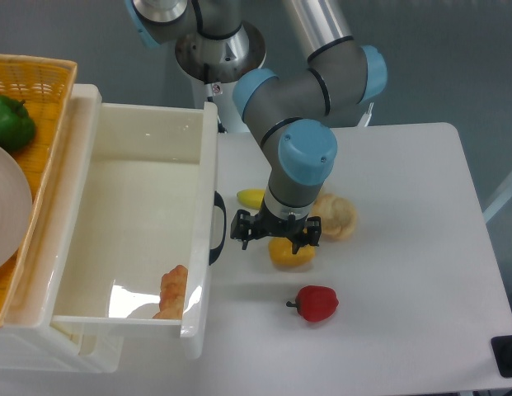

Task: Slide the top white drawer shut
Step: 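Move the gripper sideways toward the open white drawer's front panel, then push the drawer front with the gripper, sliding the drawer into the cabinet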

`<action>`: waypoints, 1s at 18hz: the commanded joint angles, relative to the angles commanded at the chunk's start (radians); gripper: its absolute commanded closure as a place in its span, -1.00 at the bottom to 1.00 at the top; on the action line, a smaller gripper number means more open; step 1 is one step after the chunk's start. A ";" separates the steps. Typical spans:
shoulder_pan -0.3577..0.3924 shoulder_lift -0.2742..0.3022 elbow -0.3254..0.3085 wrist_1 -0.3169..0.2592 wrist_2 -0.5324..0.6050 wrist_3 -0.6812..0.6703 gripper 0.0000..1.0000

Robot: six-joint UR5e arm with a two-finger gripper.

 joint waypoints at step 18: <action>-0.020 0.012 0.002 -0.006 -0.011 -0.026 -1.00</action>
